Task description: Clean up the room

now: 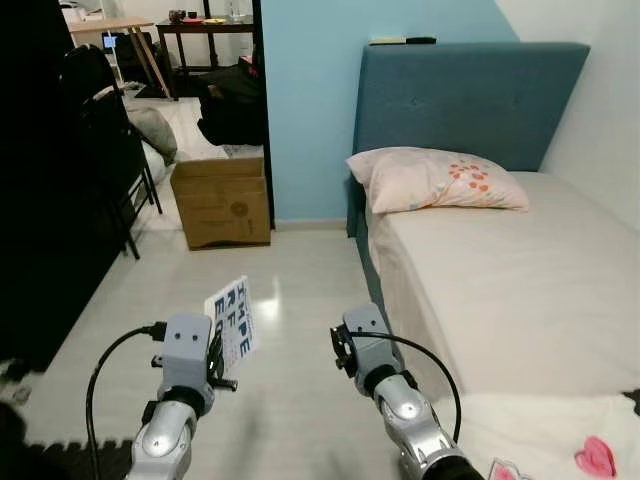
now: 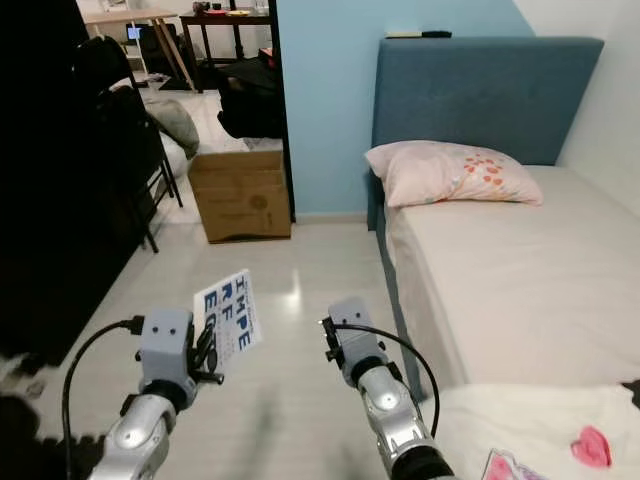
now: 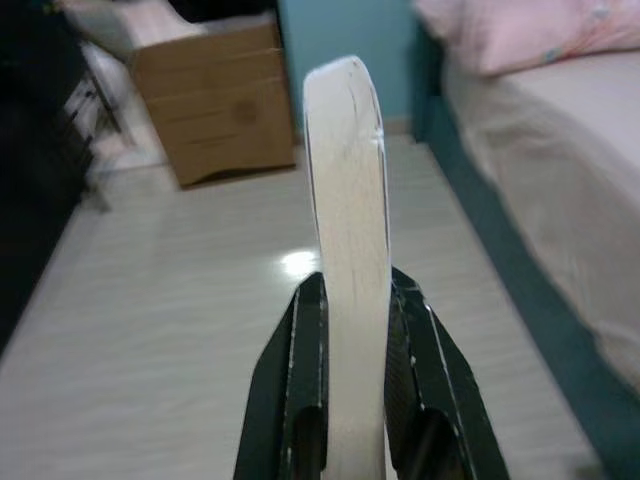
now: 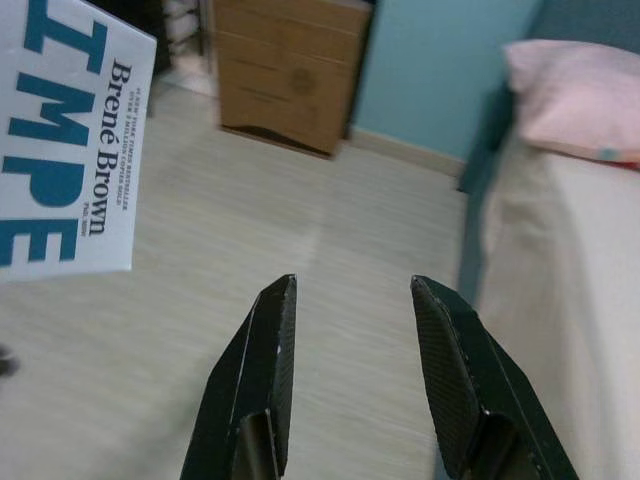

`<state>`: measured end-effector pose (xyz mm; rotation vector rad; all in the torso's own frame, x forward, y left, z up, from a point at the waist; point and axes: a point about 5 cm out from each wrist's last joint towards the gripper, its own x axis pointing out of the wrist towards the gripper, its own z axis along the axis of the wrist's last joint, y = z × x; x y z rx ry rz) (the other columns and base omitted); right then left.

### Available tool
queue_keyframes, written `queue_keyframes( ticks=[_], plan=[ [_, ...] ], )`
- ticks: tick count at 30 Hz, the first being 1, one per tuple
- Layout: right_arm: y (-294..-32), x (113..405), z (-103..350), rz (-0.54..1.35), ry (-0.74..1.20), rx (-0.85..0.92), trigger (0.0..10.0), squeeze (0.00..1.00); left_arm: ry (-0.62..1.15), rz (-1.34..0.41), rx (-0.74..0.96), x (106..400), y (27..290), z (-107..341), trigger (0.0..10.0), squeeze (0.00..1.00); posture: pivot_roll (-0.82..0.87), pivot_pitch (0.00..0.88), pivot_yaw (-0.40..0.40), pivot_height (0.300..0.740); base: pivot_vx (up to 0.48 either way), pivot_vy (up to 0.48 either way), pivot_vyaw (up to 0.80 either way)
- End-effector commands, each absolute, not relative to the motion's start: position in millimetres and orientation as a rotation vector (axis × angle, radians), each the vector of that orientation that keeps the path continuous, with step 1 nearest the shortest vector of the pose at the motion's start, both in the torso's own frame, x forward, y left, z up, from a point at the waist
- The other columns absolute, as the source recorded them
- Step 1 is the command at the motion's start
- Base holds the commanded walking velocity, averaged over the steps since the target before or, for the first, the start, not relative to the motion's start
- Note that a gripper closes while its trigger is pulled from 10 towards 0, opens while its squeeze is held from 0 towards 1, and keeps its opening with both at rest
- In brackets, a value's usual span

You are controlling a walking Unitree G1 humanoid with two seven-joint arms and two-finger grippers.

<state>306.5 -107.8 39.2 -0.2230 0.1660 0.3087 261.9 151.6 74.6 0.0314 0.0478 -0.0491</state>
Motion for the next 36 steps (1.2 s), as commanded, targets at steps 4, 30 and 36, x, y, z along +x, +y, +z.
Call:
queue_keyframes(
  ticks=[4, 30, 36],
  plan=[
    [-102.1, 306.2, 38.9, 0.318, 0.169, -0.206, 10.0, 0.00, 0.022, -0.037, 0.036, 261.5, 156.1, 77.8, 10.0, 0.00, 0.01, 0.000, -0.004, 0.740, 0.424, 0.000, 0.00],
    [-101.6, 307.6, 39.7, 0.317, 0.166, -0.190, 10.0, 0.00, 0.013, -0.042, 0.041, 262.8, 158.2, 78.2, 10.0, 0.00, 0.01, 0.000, 0.000, 0.740, 0.425, 0.000, 0.00],
    [-100.4, 307.8, 40.0, 0.323, 0.166, -0.183, 10.0, 0.00, 0.011, -0.038, 0.045, 263.1, 161.0, 78.7, 10.0, 0.00, 0.01, 0.000, -0.002, 0.740, 0.426, 0.000, 0.00]
  ],
)
